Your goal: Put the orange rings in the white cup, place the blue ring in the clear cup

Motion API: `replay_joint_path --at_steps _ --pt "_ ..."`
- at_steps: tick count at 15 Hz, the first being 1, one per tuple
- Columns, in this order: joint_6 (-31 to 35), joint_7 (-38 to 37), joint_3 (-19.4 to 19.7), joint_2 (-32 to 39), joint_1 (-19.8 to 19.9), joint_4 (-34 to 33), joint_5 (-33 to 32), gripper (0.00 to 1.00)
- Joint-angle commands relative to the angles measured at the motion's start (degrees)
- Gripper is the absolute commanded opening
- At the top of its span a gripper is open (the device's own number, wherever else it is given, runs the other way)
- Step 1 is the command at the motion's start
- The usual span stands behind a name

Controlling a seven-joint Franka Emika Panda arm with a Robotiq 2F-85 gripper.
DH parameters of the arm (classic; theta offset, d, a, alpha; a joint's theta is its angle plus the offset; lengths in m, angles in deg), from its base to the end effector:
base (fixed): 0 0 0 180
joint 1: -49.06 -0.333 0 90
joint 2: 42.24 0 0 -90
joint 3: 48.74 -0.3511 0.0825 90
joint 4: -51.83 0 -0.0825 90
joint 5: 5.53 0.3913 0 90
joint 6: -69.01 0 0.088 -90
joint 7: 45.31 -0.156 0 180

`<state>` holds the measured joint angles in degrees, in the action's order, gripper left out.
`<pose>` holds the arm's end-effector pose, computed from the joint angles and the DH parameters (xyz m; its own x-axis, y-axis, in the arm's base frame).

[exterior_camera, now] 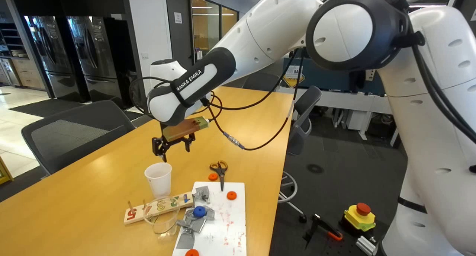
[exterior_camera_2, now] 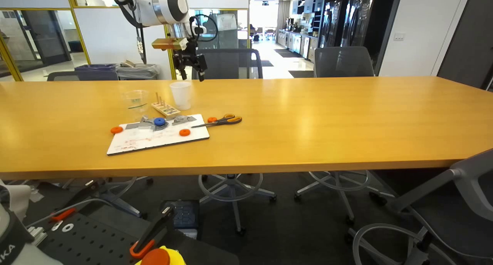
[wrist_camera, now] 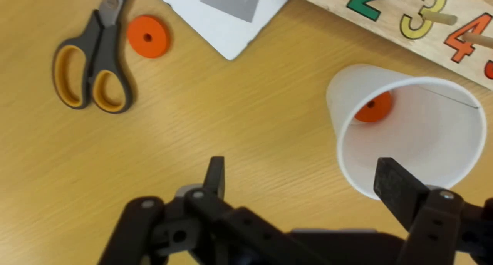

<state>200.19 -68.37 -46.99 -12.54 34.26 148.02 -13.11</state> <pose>0.6962 0.1556 0.2880 0.9885 -0.0816 0.1272 -0.0920 -0.9927 0.0783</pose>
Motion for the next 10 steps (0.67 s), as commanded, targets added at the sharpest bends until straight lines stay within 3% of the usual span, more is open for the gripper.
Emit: replay_joint_path --at_steps 1,10 --pt "-1.9 -3.2 1.1 -6.9 0.2 7.5 -1.8 1.0" --pt "-3.2 -18.7 0.8 -11.0 4.1 14.9 7.5 1.0"
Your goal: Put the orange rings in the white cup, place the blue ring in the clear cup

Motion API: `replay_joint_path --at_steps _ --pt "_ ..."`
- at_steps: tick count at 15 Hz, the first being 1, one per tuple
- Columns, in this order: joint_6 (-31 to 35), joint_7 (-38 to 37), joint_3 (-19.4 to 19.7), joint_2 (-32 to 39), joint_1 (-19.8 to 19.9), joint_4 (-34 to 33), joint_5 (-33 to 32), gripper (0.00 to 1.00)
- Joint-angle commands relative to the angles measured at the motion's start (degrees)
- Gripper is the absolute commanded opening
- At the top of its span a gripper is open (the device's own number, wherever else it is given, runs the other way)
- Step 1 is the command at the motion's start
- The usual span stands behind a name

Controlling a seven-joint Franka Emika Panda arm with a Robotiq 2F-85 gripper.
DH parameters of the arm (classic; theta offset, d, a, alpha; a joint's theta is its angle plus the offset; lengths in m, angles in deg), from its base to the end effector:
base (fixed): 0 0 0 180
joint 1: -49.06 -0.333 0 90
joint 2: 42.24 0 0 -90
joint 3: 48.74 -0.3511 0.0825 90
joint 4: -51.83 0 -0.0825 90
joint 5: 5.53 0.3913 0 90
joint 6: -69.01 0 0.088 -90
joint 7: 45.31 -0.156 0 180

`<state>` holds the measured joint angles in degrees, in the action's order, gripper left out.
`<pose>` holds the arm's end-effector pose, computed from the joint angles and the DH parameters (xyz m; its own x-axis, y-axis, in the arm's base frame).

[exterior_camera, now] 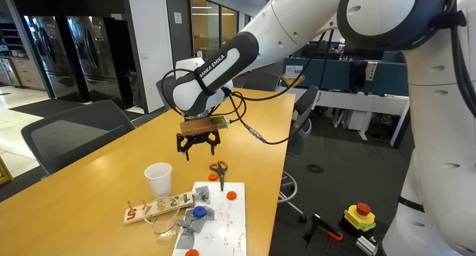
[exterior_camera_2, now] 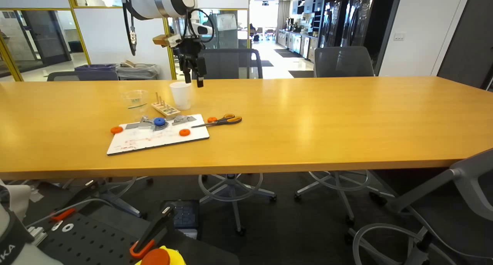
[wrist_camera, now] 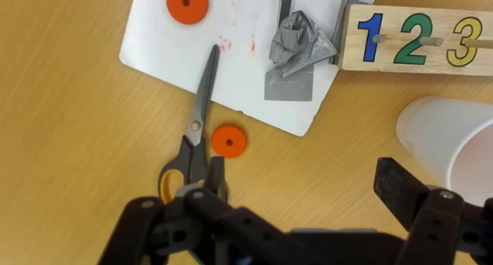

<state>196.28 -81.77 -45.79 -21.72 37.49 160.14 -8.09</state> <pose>0.6337 0.0943 0.2939 0.8982 -0.4395 0.0091 -0.4392 -0.8964 0.0590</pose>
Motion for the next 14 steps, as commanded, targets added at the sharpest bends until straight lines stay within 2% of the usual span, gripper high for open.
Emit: replay_joint_path --at_steps 1,7,14 --pt "1.2 -7.4 -0.5 -1.4 1.1 3.0 3.5 1.0" --pt "5.1 -20.4 0.0 4.2 1.8 0.6 6.5 1.0" --pt "10.5 -26.4 1.1 12.3 3.5 -3.4 7.4 1.0"
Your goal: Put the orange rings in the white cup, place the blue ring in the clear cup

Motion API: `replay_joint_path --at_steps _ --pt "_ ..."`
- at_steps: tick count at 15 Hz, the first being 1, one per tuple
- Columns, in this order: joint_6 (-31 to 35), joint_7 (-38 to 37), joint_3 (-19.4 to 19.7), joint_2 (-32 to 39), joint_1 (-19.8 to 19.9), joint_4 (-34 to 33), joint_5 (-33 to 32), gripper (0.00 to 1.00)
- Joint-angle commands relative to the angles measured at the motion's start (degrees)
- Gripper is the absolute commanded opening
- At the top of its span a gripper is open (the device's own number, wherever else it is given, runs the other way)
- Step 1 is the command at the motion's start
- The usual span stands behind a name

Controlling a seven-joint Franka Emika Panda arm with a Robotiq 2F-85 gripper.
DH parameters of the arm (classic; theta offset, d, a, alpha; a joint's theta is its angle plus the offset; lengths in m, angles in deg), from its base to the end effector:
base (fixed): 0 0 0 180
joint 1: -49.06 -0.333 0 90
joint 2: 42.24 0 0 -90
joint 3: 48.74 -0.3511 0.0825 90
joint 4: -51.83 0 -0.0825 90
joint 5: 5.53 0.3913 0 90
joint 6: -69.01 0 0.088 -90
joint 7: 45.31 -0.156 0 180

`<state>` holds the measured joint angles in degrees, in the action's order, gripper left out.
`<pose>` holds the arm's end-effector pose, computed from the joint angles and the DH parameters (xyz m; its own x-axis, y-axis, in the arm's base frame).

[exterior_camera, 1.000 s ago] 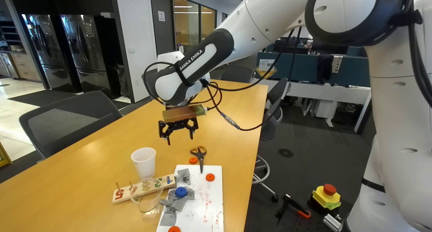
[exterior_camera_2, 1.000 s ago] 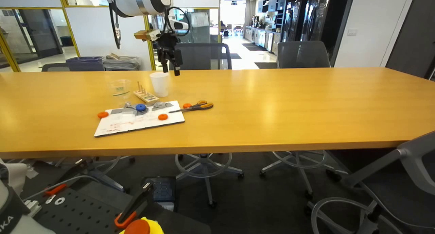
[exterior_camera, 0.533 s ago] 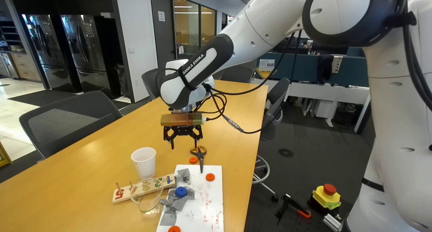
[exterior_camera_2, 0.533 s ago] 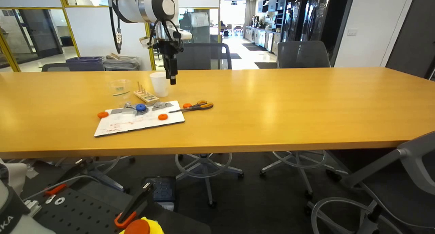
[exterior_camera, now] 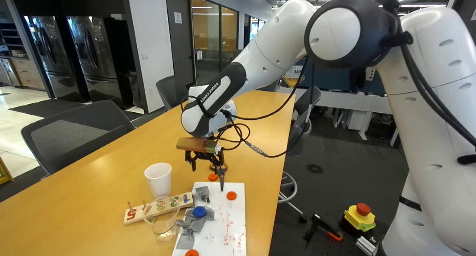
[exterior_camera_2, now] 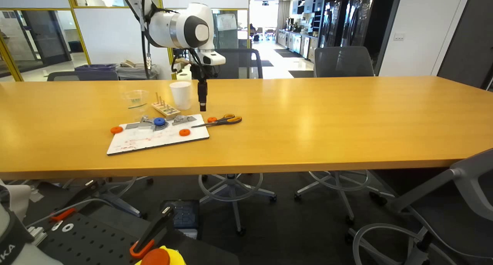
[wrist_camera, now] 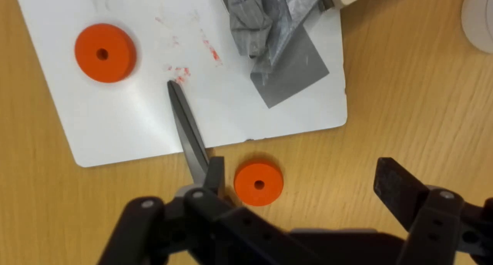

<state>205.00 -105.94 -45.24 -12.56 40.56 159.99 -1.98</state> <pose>0.6496 0.0610 0.2043 0.5326 -0.8460 -0.0252 -0.8458 -0.5331 0.0215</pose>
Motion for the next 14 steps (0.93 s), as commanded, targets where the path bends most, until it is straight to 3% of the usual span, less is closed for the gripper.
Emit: replay_joint_path --at_steps 1,14 --pt "2.2 -2.8 0.6 3.8 0.7 -3.7 1.5 1.0" --pt "2.3 -5.2 0.5 5.9 2.0 -5.1 2.4 1.0"
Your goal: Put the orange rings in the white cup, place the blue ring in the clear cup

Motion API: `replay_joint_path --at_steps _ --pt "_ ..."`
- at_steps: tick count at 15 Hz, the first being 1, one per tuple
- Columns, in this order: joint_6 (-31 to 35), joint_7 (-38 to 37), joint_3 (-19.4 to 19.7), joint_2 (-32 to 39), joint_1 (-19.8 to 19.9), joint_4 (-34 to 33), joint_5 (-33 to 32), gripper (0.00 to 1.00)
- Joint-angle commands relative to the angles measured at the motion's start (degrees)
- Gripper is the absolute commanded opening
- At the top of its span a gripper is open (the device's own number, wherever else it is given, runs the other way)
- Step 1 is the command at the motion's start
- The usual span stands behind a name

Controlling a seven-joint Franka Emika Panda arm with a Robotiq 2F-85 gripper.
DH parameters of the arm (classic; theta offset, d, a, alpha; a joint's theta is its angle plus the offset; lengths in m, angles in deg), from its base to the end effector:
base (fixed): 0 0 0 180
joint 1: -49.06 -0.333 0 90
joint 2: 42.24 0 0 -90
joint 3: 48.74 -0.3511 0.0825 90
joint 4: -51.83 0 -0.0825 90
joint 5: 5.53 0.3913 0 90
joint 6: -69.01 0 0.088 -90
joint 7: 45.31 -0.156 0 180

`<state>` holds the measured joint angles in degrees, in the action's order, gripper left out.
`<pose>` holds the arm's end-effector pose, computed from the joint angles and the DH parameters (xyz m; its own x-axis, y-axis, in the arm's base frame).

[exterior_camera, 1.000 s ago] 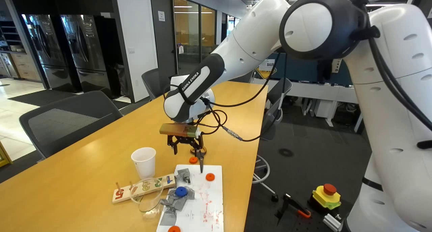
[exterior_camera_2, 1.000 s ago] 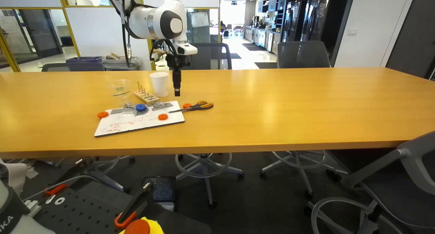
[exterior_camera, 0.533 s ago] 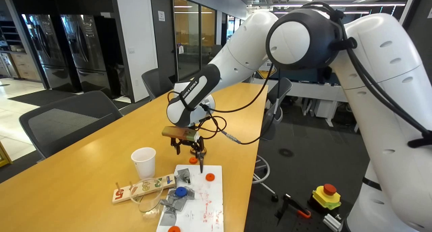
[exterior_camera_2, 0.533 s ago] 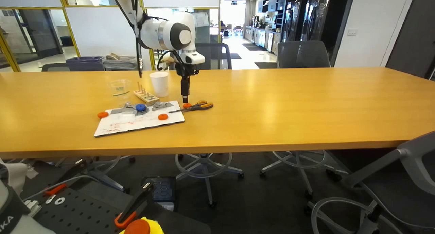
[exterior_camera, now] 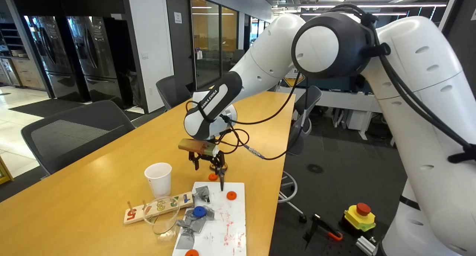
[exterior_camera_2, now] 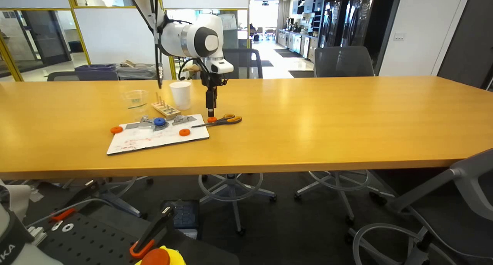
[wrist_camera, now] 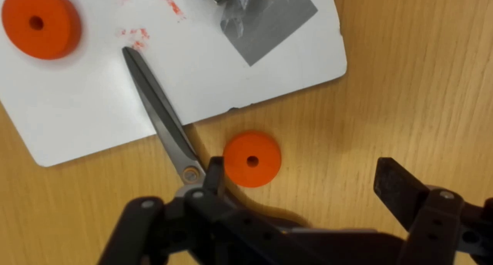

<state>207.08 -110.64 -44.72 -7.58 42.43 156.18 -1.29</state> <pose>0.6712 0.0356 0.1771 0.4193 -0.9077 -0.0140 -0.9077 -0.4195 0.0094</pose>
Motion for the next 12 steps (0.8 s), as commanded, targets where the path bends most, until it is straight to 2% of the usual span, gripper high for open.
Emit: replay_joint_path --at_steps 1,12 --pt "0.3 -0.6 0.0 1.1 0.2 -1.3 1.8 1.0" --pt "0.1 -0.3 -0.1 3.3 0.7 -2.9 3.2 1.0"
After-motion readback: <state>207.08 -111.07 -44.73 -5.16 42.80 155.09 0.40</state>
